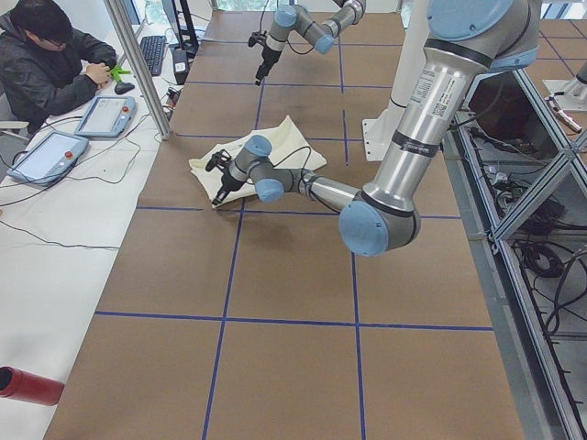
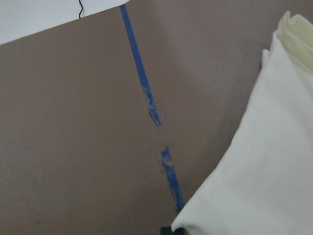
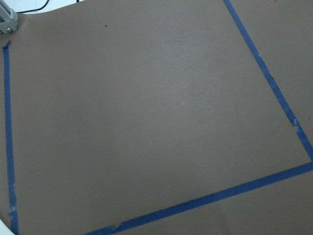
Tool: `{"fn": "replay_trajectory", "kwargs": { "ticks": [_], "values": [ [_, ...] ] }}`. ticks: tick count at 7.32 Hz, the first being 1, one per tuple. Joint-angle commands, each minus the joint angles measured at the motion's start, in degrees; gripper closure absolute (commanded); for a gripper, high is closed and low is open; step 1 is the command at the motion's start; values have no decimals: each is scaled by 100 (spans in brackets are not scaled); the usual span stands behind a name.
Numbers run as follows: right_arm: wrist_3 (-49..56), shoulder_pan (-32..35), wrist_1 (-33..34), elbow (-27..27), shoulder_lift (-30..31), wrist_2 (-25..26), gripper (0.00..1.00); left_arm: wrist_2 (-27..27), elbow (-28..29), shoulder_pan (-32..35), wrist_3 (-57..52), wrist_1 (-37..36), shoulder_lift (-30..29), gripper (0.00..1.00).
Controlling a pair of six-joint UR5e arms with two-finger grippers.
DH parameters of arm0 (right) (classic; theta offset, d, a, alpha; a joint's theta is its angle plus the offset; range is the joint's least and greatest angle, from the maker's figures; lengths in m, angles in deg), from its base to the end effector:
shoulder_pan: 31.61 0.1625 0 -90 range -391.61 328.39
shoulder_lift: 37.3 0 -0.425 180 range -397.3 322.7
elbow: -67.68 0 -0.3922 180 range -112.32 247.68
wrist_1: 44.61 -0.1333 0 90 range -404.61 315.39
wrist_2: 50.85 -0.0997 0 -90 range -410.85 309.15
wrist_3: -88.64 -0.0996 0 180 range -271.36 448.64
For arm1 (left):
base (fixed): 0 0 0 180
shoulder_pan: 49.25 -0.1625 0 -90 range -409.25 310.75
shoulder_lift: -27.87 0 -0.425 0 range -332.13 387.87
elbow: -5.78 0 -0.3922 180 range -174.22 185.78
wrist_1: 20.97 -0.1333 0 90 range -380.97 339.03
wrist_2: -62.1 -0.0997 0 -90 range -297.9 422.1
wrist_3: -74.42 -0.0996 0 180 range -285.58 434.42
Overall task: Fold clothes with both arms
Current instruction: 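Drag the shirt edge away from the robot with the left gripper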
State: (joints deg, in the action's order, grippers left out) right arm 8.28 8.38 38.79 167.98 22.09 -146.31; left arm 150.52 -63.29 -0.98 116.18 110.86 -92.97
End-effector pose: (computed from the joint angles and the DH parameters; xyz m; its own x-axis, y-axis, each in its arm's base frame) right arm -0.4209 -0.5147 0.2649 0.6083 0.2927 0.7377 -0.4910 0.8691 0.0601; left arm 0.3938 -0.6459 0.4433 0.8417 0.1765 -0.5102 0.1990 0.7771 0.5971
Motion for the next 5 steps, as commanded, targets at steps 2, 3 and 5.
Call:
{"fn": "replay_trajectory", "kwargs": {
  "ticks": [2,3,5],
  "values": [
    [-128,-123,19,200,-6,10,0,-18,1843,296,-79,352,-1397,100],
    [-146,-219,2,148,-85,19,0,17,1844,367,-123,587,-1337,20],
    [-487,-395,-295,-280,-477,193,0,863,1146,559,-246,1167,-769,0]
  ]
}}
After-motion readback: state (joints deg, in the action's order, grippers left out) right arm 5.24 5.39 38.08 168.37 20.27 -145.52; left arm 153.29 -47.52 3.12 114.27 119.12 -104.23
